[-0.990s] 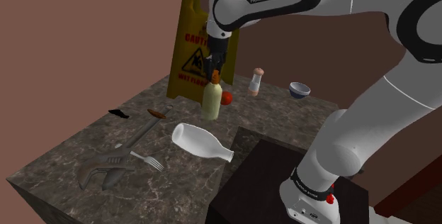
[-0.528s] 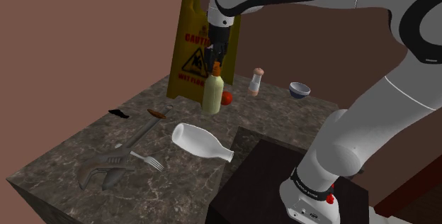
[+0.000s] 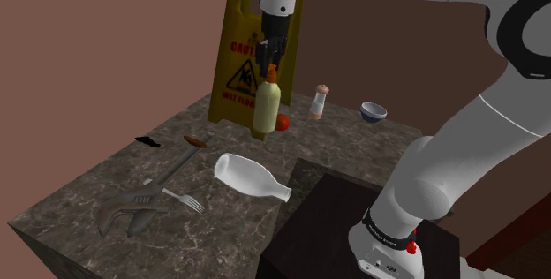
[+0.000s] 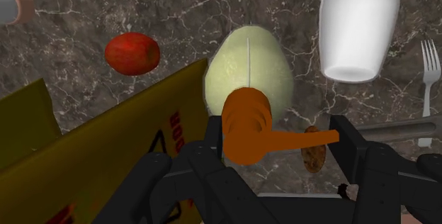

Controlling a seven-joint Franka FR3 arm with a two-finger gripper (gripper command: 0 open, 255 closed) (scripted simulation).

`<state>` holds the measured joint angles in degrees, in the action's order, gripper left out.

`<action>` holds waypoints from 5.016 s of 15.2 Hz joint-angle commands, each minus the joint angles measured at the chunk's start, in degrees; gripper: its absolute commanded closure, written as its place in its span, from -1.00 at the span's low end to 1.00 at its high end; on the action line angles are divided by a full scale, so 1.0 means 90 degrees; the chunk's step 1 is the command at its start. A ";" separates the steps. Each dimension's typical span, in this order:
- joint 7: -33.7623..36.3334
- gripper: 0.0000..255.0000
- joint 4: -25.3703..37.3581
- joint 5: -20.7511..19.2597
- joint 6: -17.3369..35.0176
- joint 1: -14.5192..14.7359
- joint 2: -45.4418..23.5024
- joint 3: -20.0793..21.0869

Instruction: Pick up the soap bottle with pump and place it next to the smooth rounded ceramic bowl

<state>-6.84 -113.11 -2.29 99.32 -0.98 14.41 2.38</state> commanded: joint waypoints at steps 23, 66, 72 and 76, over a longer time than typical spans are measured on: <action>-0.0071 1.00 0.2703 -0.0021 -0.2132 -0.0005 -0.0570 0.0017; -0.5514 1.00 0.3670 0.0541 -0.0904 -0.2481 -0.2647 -0.3045; -0.6377 1.00 0.4927 0.1161 -0.1040 -0.3286 -0.3882 -0.3273; -0.6827 1.00 0.6257 0.1630 -0.1376 -0.4020 -0.4933 -0.3275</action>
<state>-67.01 -60.09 11.23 87.93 -35.20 -27.42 -27.11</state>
